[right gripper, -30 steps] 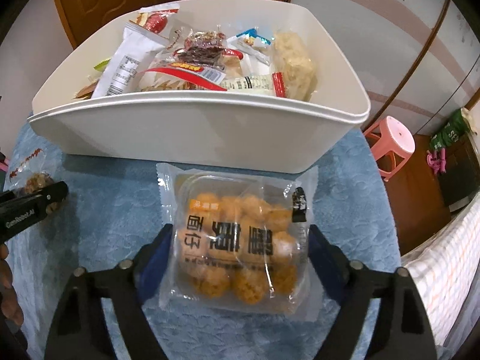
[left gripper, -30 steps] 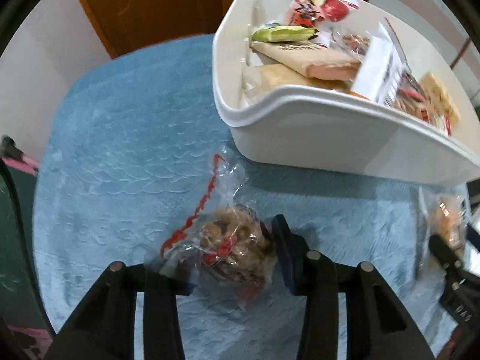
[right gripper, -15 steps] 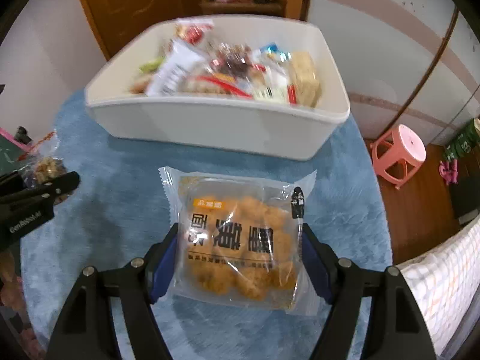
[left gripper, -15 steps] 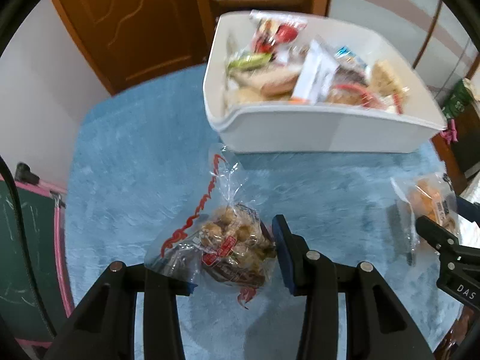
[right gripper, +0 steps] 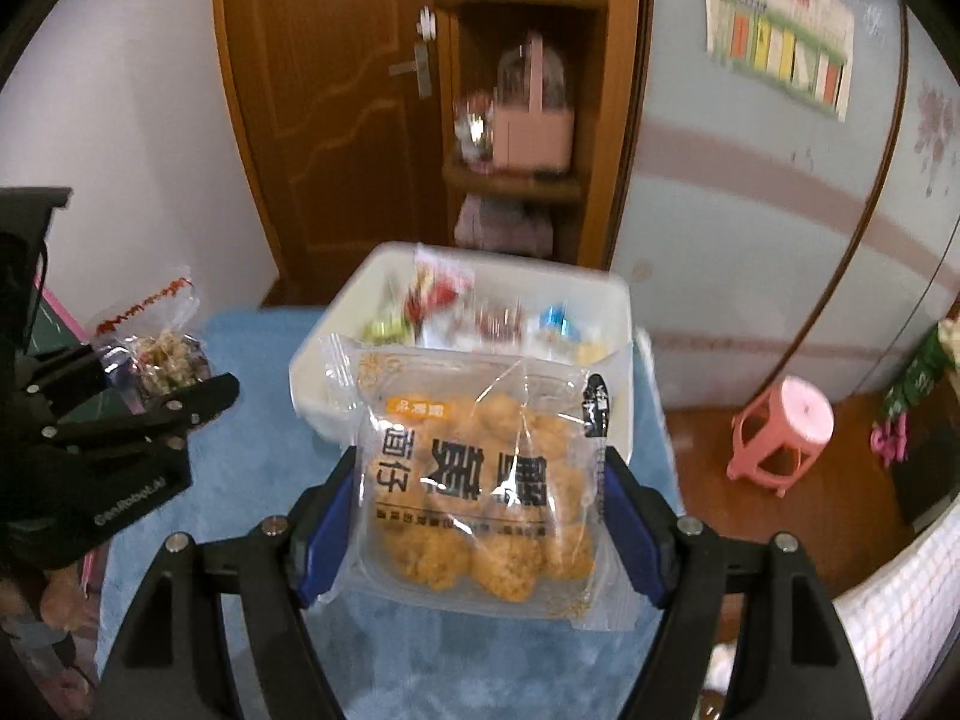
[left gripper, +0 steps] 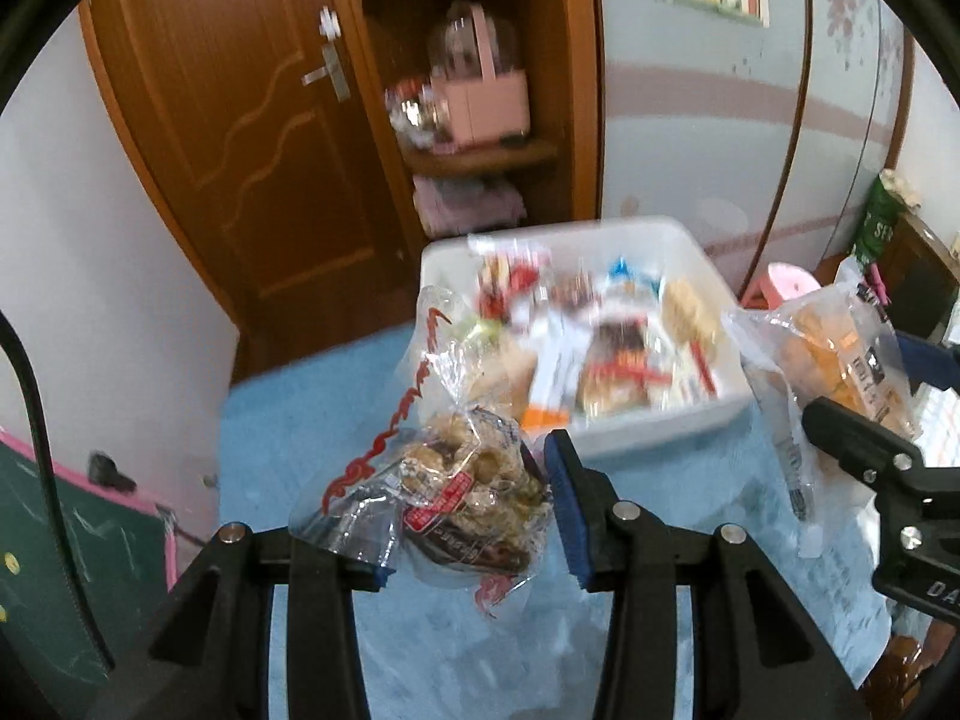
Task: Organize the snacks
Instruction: 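Lift and carry the cookie bag and puff-ball tray over the white bin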
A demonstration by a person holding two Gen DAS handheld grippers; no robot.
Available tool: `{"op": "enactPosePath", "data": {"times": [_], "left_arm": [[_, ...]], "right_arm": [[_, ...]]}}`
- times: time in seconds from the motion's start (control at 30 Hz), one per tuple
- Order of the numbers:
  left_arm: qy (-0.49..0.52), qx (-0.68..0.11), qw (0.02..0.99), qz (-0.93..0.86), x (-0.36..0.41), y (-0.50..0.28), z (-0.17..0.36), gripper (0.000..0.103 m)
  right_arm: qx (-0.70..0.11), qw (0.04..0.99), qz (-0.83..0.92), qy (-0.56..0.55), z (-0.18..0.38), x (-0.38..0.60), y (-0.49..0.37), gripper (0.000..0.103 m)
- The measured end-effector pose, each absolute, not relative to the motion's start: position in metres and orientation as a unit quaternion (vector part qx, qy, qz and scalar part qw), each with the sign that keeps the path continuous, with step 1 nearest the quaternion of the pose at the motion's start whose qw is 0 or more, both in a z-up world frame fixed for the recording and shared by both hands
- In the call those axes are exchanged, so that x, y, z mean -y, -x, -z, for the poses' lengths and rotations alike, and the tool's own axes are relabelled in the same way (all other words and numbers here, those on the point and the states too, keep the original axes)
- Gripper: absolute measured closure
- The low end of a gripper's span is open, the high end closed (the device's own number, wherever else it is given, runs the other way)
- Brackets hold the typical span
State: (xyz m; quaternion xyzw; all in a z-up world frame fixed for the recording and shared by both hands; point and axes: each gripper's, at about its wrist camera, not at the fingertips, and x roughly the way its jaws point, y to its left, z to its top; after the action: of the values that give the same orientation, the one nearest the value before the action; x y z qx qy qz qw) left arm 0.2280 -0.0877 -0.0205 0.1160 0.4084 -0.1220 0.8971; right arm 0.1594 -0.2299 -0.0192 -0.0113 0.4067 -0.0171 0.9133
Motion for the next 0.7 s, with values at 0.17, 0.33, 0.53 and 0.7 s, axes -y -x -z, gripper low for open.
{"op": "enactPosePath", "data": {"times": [0.17,0.33,0.53,0.7], "left_arm": [[-0.107,-0.377,0.912,0.12,0.09,-0.25,-0.027,0.062],[-0.079,-0.381,0.91,0.142,0.089,-0.284,-0.06,0.062],[-0.042,-0.409,0.898,0.156,0.088,-0.322,-0.063,0.062],[-0.029,-0.417,0.896,0.149,0.092,-0.354,-0.044,0.062]], "right_arm": [[-0.355,0.933,0.031,0.038,-0.032,0.228,-0.178,0.027],[-0.332,0.941,0.042,0.045,-0.061,0.231,-0.205,0.027],[-0.33,0.941,0.065,0.033,-0.075,0.244,-0.249,0.027],[-0.344,0.936,0.075,0.007,-0.069,0.259,-0.273,0.026]]}}
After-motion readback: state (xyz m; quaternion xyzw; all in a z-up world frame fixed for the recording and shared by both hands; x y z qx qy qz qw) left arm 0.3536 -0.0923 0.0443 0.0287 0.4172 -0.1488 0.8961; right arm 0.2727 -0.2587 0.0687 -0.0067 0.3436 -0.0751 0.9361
